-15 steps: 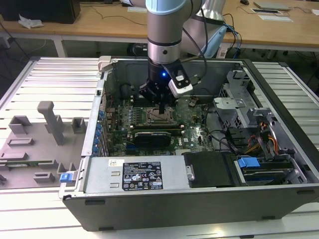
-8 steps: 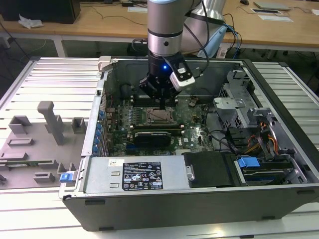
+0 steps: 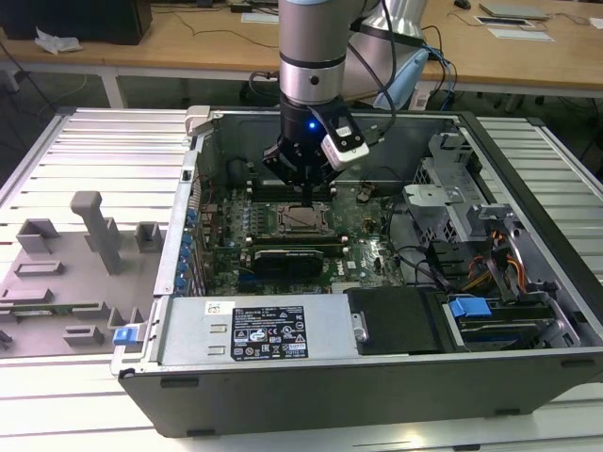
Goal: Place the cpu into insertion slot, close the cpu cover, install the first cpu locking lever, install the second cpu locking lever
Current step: 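Install the second cpu locking lever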
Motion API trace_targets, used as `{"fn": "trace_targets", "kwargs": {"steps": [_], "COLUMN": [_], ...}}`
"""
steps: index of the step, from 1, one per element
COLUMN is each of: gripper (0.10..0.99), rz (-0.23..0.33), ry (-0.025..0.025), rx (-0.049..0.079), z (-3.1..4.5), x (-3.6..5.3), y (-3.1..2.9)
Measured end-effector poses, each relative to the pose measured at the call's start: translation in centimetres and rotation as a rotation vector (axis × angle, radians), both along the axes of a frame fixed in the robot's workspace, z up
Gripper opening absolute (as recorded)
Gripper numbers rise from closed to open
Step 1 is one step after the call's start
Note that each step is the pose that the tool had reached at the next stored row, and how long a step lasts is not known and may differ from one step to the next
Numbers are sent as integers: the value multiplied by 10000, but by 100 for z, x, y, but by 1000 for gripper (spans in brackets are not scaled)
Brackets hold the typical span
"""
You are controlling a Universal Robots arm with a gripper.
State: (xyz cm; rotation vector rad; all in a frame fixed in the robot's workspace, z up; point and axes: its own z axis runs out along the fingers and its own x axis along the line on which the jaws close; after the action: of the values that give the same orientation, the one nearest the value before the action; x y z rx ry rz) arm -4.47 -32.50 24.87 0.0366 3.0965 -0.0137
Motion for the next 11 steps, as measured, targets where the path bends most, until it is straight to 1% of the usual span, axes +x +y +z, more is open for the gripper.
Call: {"fn": "trace_targets", "kwargs": {"steps": [4, 7, 10, 11], "gripper": [106, 106, 106, 106], "rz": [0, 0, 0, 0], "ry": [0, 1, 0, 0], "rx": [17, 69, 70, 69], "z": [0, 0, 0, 0], "x": [0, 0, -1, -3], "y": [0, 0, -32, -56]}}
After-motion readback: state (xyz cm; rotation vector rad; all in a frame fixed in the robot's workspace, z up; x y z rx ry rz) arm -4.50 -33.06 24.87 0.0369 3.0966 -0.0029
